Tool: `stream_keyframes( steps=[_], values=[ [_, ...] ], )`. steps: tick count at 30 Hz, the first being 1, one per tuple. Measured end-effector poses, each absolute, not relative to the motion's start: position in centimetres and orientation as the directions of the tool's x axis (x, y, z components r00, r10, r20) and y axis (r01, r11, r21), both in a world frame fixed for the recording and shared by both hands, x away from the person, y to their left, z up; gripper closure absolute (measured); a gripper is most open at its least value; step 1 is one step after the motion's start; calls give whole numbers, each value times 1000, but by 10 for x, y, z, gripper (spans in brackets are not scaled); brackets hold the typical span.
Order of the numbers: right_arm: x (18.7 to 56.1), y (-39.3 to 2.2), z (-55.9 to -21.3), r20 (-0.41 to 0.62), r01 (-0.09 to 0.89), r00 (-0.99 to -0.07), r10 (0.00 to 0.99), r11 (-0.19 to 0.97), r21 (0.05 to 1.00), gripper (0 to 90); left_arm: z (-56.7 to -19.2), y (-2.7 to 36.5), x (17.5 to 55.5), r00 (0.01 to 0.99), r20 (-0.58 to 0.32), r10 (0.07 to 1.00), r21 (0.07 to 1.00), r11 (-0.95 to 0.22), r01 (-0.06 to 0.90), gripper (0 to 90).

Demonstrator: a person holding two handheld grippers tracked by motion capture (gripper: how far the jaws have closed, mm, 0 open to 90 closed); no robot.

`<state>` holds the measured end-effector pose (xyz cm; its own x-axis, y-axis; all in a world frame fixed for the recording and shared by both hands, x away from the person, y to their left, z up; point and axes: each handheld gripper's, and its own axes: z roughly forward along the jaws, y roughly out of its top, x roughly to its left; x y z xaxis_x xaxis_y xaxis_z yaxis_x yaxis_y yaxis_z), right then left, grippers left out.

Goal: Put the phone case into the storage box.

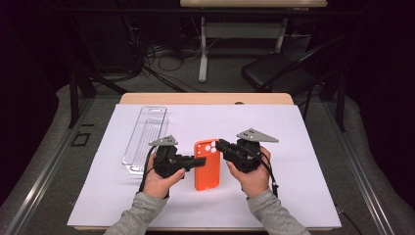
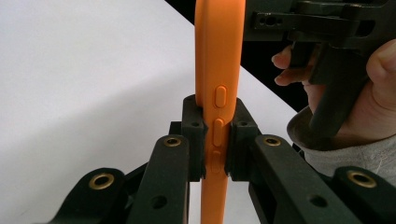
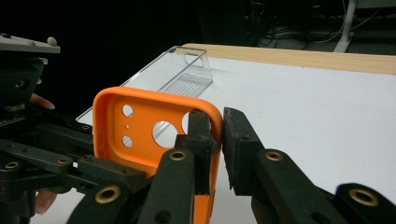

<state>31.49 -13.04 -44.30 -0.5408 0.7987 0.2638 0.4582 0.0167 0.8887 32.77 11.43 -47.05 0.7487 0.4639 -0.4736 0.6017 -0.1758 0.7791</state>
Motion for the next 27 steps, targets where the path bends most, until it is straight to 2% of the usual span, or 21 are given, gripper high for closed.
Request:
stream_keyframes(
  steps=[27],
  values=[
    [315,-130,-444,248,453,-544,802,32,891,841,-469,116,326,747,-446,492,795,-167,584,820]
  ],
)
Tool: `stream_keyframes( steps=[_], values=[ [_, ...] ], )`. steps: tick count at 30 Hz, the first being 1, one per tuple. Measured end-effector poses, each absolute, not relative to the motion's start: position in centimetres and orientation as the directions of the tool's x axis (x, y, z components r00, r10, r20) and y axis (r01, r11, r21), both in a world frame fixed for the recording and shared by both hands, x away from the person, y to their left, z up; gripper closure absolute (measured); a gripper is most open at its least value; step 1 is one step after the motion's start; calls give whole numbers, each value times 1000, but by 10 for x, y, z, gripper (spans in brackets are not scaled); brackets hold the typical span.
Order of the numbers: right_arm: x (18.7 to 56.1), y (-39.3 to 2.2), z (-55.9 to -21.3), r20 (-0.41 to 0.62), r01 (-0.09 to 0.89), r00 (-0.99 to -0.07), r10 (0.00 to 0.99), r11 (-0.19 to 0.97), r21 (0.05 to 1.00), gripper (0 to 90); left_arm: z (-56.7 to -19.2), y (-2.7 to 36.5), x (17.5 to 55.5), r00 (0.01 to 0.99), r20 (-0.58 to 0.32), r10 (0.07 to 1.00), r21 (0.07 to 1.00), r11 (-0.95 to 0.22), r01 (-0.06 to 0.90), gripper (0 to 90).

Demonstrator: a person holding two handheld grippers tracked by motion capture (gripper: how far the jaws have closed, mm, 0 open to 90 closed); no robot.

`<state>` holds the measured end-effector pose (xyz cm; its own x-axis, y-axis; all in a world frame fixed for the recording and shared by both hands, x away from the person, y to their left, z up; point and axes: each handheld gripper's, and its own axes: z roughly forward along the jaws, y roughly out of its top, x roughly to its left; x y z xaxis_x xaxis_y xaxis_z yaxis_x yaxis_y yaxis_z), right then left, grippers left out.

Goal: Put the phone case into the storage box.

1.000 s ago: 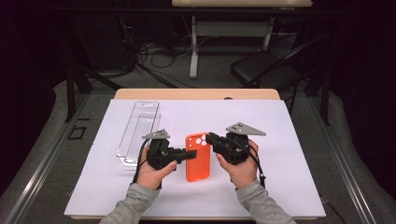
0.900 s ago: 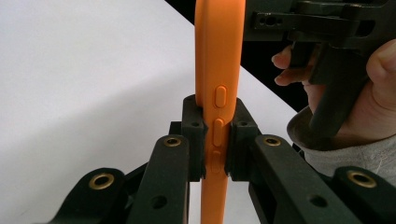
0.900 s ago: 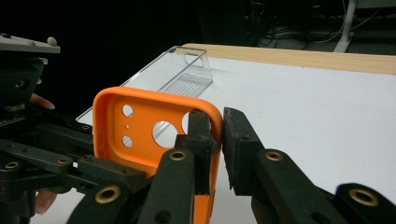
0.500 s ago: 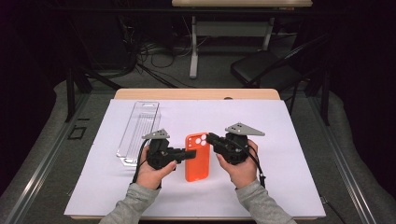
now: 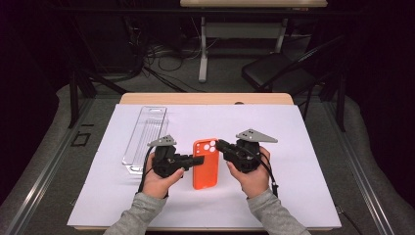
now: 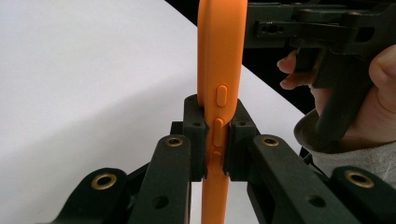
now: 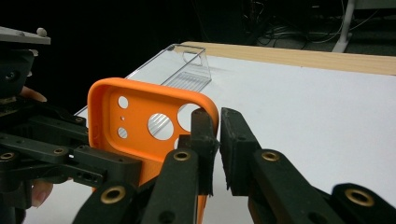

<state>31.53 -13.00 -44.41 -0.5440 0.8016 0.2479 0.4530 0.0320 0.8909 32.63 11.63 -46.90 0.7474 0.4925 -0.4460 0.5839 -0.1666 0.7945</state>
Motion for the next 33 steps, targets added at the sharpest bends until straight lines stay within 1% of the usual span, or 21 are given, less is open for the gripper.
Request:
stream_keyframes(
  steps=[15,17,20,23,33],
  values=[
    [315,-129,-444,247,456,-549,798,39,889,842,-470,118,328,738,-449,503,789,-166,592,825],
    [315,-129,-444,245,452,-551,797,38,891,824,-470,119,328,739,-451,500,790,-163,592,825],
    [314,-129,-444,270,457,-572,774,28,889,763,-469,120,328,738,-460,495,789,-155,595,824],
    [313,-127,-444,266,459,-569,778,32,888,758,-469,120,328,738,-461,493,788,-154,596,823],
    [313,-126,-446,279,463,-584,762,31,886,700,-468,120,327,742,-460,488,791,-155,593,824]
  ],
)
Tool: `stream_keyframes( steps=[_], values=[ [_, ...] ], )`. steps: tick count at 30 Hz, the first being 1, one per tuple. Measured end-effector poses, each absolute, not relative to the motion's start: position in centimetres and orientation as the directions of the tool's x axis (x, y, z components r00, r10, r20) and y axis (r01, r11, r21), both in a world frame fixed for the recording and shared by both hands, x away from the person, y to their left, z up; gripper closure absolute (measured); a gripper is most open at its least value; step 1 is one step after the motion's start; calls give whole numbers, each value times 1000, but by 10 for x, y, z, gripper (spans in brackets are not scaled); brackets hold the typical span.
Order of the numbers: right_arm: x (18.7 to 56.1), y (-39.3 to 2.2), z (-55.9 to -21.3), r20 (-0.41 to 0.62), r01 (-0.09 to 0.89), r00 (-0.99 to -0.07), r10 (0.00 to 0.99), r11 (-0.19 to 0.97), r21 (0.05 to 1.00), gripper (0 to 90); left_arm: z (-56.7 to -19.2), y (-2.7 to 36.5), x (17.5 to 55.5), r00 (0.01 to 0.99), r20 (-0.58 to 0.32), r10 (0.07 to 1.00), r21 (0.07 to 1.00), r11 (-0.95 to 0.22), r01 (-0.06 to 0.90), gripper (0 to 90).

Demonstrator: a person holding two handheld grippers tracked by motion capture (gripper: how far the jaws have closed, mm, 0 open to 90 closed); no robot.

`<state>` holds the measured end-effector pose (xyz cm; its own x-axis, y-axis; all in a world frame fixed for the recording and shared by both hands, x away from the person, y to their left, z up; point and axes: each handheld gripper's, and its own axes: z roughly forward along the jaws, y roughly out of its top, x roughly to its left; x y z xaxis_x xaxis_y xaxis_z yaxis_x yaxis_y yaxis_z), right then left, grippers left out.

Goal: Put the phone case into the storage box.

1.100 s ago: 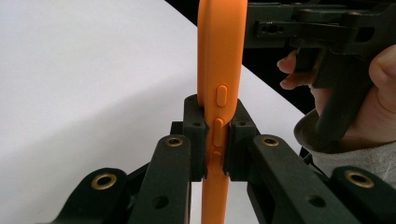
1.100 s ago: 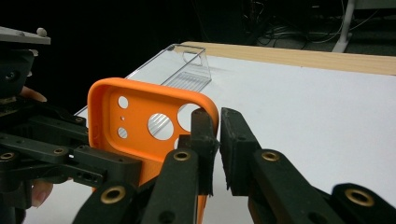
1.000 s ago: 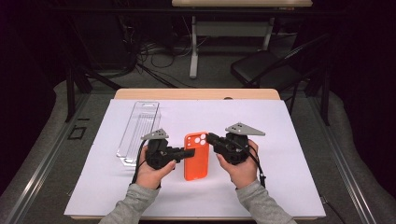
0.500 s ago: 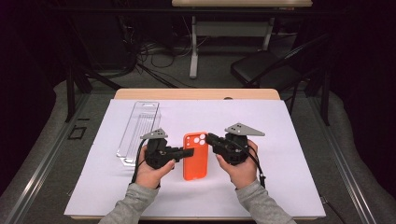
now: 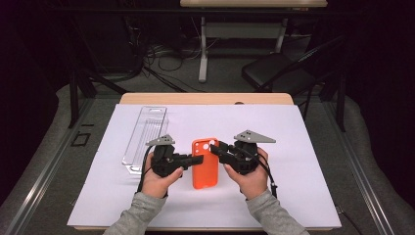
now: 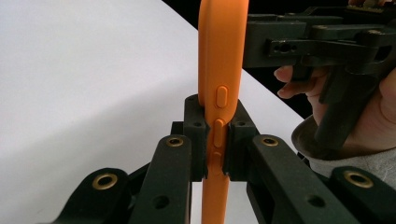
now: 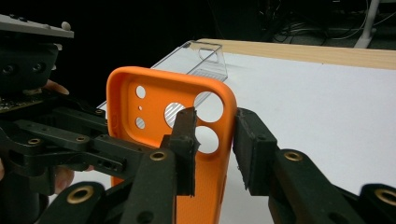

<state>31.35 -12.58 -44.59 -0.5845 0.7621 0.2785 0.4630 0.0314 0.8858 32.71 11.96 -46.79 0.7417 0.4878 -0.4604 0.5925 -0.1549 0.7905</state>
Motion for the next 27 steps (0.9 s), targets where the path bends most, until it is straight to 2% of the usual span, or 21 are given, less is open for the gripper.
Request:
stream_keyframes(
  steps=[27],
  values=[
    [314,-126,-448,273,470,-566,778,32,882,836,-468,121,327,744,-461,483,795,-148,588,825]
  ],
)
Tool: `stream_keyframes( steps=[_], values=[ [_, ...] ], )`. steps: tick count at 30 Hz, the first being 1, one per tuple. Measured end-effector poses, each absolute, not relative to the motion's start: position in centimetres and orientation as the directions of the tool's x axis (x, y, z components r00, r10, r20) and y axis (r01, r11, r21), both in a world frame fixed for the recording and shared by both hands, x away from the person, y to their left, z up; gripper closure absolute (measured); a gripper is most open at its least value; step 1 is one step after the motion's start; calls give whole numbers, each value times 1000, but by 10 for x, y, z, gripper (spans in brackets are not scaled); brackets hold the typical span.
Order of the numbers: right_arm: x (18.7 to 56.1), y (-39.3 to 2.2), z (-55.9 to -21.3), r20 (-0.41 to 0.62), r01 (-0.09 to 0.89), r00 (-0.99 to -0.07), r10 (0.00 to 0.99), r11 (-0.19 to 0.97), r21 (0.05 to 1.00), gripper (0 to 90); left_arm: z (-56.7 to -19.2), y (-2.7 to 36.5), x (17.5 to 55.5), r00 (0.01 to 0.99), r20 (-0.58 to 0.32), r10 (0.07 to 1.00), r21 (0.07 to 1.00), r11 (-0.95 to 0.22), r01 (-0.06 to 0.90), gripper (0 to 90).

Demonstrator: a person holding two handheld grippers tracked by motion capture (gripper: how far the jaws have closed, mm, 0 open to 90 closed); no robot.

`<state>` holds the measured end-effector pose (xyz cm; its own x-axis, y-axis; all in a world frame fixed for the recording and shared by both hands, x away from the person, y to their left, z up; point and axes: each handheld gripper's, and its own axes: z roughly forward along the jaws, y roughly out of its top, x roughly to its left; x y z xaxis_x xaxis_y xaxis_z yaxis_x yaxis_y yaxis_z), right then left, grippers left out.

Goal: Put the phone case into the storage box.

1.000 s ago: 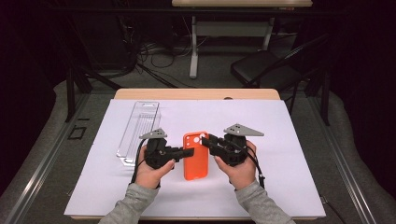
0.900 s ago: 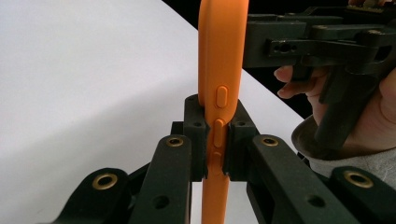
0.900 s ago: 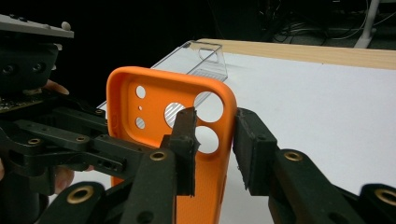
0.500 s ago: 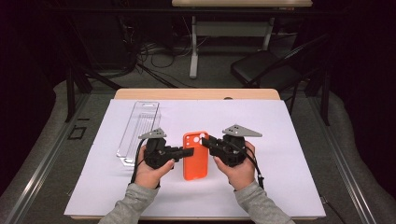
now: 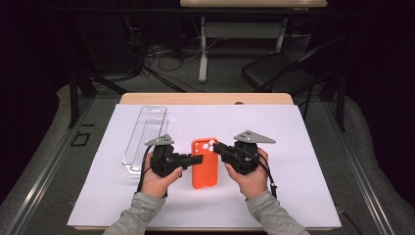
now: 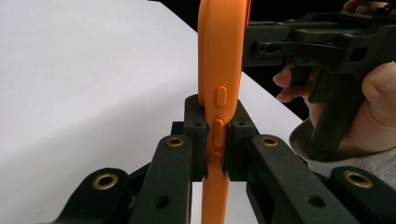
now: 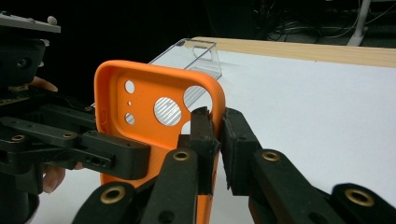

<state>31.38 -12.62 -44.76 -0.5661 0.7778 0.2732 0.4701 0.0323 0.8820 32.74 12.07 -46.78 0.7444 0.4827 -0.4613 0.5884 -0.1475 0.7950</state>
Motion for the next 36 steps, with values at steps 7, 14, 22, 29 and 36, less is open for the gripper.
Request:
stream_keyframes(
  steps=[7,14,22,29,36],
  values=[
    [315,-127,-448,277,473,-570,773,33,881,837,-467,120,327,745,-456,487,797,-149,585,826],
    [315,-129,-446,281,472,-578,766,34,881,836,-465,120,326,747,-456,485,800,-144,582,826],
    [318,-132,-446,326,501,-579,747,11,865,847,-466,120,326,749,-452,485,802,-147,579,823],
    [319,-134,-447,353,514,-576,737,-10,858,851,-466,120,326,746,-450,492,804,-140,577,812],
    [318,-133,-446,366,521,-567,738,-23,853,853,-467,121,327,745,-445,497,810,-132,571,785]
  ],
)
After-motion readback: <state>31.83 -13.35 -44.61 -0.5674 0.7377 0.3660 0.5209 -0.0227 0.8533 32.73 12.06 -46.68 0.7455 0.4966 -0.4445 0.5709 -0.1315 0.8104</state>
